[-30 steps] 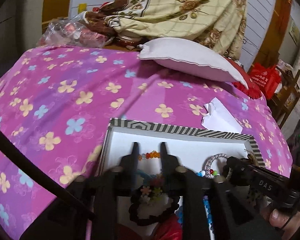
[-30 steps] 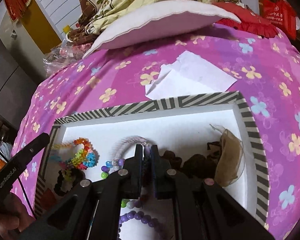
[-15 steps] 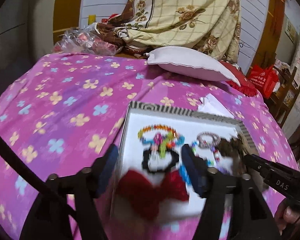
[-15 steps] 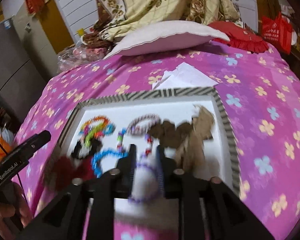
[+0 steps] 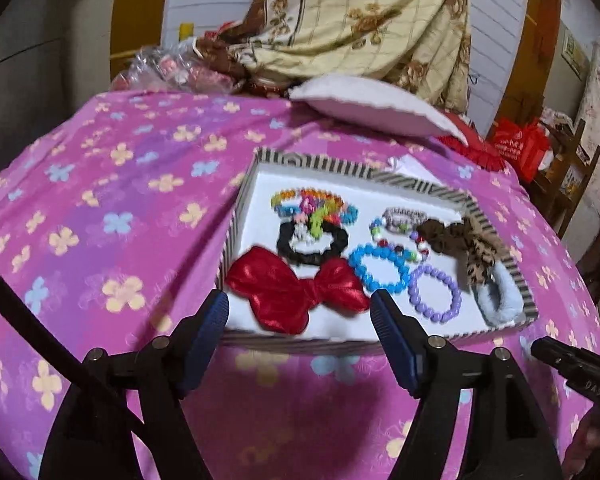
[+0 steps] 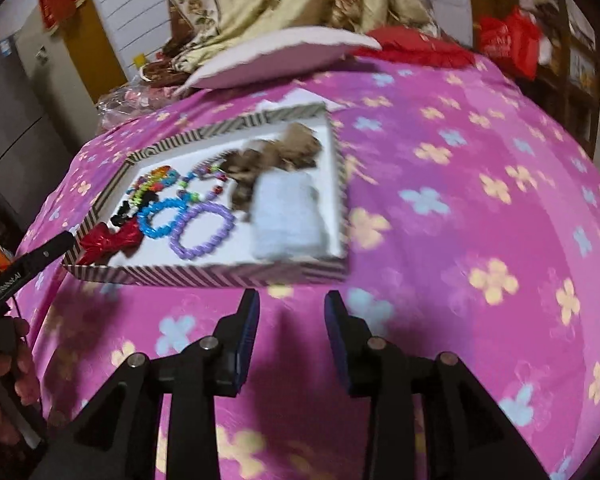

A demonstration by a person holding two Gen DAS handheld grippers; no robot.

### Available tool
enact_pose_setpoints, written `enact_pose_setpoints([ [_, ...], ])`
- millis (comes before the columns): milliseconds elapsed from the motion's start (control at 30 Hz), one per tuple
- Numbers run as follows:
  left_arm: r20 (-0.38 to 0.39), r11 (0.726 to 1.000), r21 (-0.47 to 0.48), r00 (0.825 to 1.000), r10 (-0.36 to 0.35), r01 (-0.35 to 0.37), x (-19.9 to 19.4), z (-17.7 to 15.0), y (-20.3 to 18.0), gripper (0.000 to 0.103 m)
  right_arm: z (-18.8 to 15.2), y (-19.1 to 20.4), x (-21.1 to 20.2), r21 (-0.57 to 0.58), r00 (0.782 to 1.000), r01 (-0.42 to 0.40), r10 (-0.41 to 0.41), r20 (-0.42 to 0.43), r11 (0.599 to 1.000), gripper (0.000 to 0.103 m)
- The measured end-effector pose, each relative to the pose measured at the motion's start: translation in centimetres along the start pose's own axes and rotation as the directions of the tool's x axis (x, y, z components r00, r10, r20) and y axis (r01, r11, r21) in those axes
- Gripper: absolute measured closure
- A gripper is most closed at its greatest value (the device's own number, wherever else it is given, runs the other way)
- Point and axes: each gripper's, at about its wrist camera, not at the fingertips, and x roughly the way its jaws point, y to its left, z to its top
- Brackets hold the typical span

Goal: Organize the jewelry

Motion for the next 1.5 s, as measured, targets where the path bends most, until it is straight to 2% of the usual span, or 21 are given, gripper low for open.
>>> enact_pose_setpoints([
  [167,-0.008,0.999,0.020,0.999,-0.032,0.032,-2.0,-1.5,-1.0,0.039,-1.4,2.9,-1.1,-0.088,0.999,-0.030,0.031,0.010,0.996,0.068],
  [267,-0.022,0.997,0.075,0.999,0.030,-0.029,-3.5,-3.2,-2.0,0.038,-2.3,5.2,-2.6,-0.115,0.996,-0.049,0.057,0.067,0.992,0.062],
  [333,0.001,0.993,0.096,0.997,0.072,-0.072,-4.5,-3.9,-2.3,0.037,-2.8,6.2,-3.8,-0.121,0.990,-0.039,0.055,0.129,0.992,0.046],
  [367,0.015,0.991,0.102,0.996,0.088,-0.089,-5.1,-4.1,-2.4,0.037,-3.0,6.5,-4.3,-0.124,0.987,-0.038,0.057,0.153,0.992,0.043],
  [467,0.087,0.981,0.108,0.985,0.149,-0.159,-6.8,-4.1,-3.0,0.037,-3.2,7.4,-5.5,-0.152,0.969,0.016,0.022,0.245,0.988,0.042],
  [567,0.156,0.967,0.124,0.967,0.202,-0.222,-8.0,-3.9,-3.7,0.037,-3.2,7.7,-5.5,-0.165,0.964,0.053,-0.007,0.265,0.985,0.041],
  [633,0.192,0.961,0.122,0.956,0.223,-0.249,-8.4,-3.7,-3.9,0.038,-3.1,7.5,-5.4,-0.166,0.968,0.052,-0.008,0.251,0.985,0.041],
  [733,0.168,0.979,0.087,0.971,0.167,-0.184,-7.7,-3.0,-3.4,0.038,-3.1,7.1,-5.1,-0.162,0.971,0.078,-0.038,0.236,0.984,0.041],
  [867,0.121,0.984,0.081,0.981,0.149,-0.159,-6.1,-2.9,-3.2,0.038,-3.1,6.2,-4.1,-0.129,0.982,0.086,-0.062,0.180,0.988,0.040],
  [1000,0.081,0.985,0.134,0.992,0.101,-0.111,-5.3,-3.5,-4.3,0.038,-3.3,6.4,-3.0,-0.146,0.987,0.104,-0.083,0.138,0.984,0.040],
  [1100,0.074,0.981,0.159,0.993,0.097,-0.108,-5.0,-3.8,-5.0,0.038,-3.5,6.9,-2.8,-0.164,0.987,0.110,-0.088,0.136,0.980,0.040],
  [1500,0.034,0.988,0.123,0.996,0.087,-0.090,-4.4,-3.8,-4.2,0.038,-3.4,7.7,-3.1,-0.181,0.983,0.106,-0.075,0.169,0.978,0.040],
])
